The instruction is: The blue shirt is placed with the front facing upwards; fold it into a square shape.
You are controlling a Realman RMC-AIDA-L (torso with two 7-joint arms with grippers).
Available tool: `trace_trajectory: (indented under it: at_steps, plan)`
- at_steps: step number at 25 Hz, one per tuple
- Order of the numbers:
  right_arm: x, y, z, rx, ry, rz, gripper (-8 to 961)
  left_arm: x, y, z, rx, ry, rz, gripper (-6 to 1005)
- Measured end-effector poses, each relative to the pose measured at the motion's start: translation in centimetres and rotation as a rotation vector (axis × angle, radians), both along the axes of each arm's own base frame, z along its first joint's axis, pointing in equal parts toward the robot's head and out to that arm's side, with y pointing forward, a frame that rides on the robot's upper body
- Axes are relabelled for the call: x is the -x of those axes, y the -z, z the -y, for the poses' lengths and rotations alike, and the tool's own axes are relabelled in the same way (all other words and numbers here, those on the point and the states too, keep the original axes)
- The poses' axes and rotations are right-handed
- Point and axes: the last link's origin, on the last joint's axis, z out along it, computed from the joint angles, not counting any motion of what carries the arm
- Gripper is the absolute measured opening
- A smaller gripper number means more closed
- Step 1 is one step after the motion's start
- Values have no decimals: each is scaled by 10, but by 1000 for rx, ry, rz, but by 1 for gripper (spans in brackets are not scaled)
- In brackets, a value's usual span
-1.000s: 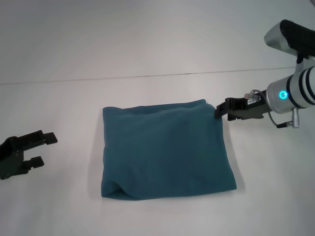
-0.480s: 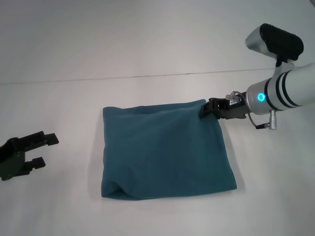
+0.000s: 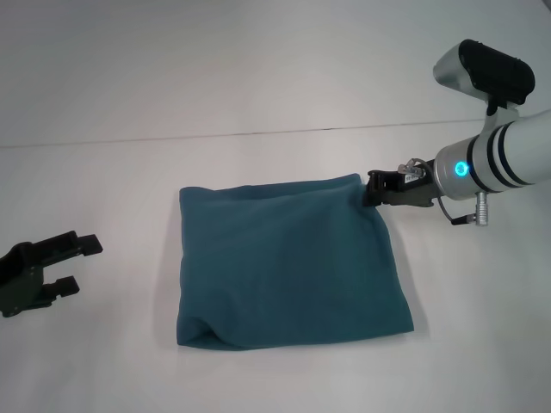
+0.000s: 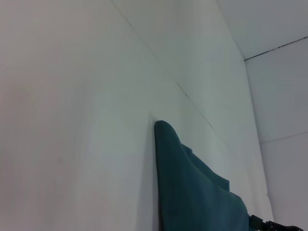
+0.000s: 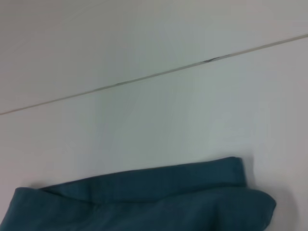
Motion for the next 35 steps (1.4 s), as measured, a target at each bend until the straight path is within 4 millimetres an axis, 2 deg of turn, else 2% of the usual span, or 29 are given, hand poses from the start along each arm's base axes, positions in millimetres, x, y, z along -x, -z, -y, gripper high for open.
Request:
trace_trajectory:
  at_steps: [6,10,15,21,29,35]
  plan:
    - [0,-5,-2,-15,-6,-1,57,0,0,0,0,1,0,945]
    - [10,-14,-6,-55,-71,9,19,0,0,0,0,1,0,945]
    - [17,-15,-9,-68,-135,34,22,-1,-1,-1,-1,3,-2,945]
    - [8,-7,-7,-47,-113,58,28,-1,0,-1,-1,3,0,946]
    - [-3,-15,-5,-33,-89,71,37,-2,0,-2,-4,5,7,946]
    - [-20,-37,-9,-87,-23,59,251,-1,-1,0,-8,2,12,945]
